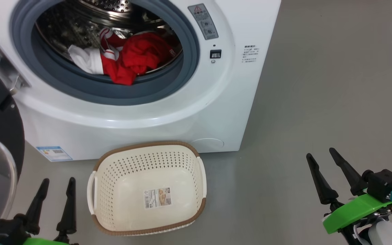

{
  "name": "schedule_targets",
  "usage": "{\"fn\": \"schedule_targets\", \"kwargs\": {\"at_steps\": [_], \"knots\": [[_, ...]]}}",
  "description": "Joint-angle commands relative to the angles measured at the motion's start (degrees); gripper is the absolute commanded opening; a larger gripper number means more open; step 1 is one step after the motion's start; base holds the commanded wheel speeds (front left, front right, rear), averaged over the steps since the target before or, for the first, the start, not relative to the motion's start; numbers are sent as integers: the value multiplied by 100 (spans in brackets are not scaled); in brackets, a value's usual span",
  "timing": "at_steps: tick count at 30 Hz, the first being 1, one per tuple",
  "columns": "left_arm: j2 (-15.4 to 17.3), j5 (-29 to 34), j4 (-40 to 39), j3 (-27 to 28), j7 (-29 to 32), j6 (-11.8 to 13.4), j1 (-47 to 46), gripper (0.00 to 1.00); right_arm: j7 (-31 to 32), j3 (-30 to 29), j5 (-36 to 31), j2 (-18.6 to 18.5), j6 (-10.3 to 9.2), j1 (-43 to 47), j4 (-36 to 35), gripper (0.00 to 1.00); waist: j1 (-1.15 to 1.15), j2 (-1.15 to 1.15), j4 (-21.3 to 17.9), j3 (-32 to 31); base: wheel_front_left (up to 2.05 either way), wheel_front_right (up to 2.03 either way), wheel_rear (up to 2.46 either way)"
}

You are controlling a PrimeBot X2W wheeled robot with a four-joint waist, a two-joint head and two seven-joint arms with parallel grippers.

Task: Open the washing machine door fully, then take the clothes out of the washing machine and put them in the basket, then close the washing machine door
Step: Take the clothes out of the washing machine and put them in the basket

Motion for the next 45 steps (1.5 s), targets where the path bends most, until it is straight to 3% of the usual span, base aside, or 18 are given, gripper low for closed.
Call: {"fn": "schedule_targets", "kwargs": {"at_steps": [1,20,29,45], "knots": [[134,-6,-113,174,-29,-16,-220,100,-70,106,-59,-70,9,-89,-157,100,0,0,2,6,83,-83,0],[39,33,387,-114,-29,-16,-730,100,-70,159,-97,9,9,-266,-190,100,0,0,-33,268,11,-11,0],[146,-88,1070,-566,-29,-16,-2177,100,-70,261,-162,140,9,-466,-238,100,0,0,-161,659,0,0,0],[439,-731,3257,-1959,335,-17,-5208,100,-70,509,-243,491,9,-936,-294,100,0,0,-671,1553,0,0,0]]}}
